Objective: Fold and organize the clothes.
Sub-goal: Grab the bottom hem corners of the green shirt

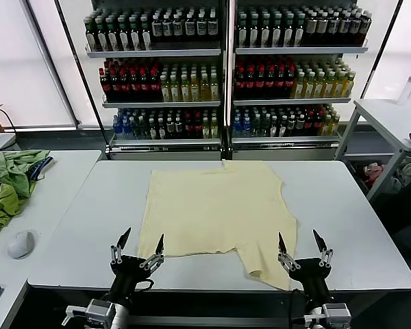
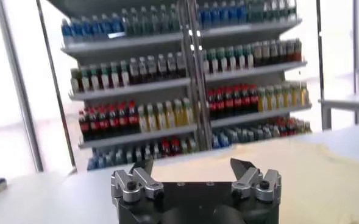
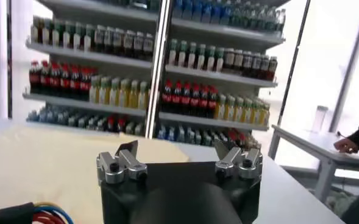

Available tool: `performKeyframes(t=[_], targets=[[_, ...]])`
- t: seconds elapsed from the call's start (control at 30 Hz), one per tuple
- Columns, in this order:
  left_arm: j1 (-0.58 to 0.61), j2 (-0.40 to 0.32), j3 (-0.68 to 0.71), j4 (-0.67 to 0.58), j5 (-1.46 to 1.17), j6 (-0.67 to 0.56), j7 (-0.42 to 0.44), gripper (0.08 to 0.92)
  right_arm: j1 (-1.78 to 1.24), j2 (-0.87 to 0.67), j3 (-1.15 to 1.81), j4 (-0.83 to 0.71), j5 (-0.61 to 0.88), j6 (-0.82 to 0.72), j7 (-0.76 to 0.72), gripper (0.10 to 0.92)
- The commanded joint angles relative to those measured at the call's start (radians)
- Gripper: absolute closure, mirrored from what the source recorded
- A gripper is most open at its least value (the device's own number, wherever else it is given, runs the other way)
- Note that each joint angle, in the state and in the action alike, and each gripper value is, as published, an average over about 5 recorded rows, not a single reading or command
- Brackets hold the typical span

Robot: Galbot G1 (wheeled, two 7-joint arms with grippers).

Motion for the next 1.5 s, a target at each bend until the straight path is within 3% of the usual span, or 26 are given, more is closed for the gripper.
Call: performKeyframes(t=[0.03,0.53,0.8,0.97,1.5], targets=[[-0.168,0.051,0.022,0.19,-0.147,0.265,-0.062,0.177,-0.021,-0.009,-0.007,-0.019,-0.008,-0.097,0.012,0.203],[-0.224,0.037,0.043,0.306,-0.19,0.282,-0.166,0.177,0.055,0.059,-0.088,-0.178,-0.056,-0.077,0.03,0.203],[-0.189,0.028,0.048,0.256,-0.239,0.278,-0.173,0.188,0.074,0.078,-0.115,-0.217,-0.02,-0.085,0.033,0.222],[-0.153,0.024,0.054,0.207,-0.259,0.263,-0.163,0.294,0.071,0.083,-0.13,-0.229,0.032,-0.085,0.033,0.352],[-0.134,0.048,0.04,0.187,-0.302,0.203,-0.137,0.761,0.065,0.053,-0.105,-0.181,0.183,-0.114,0.021,0.835]])
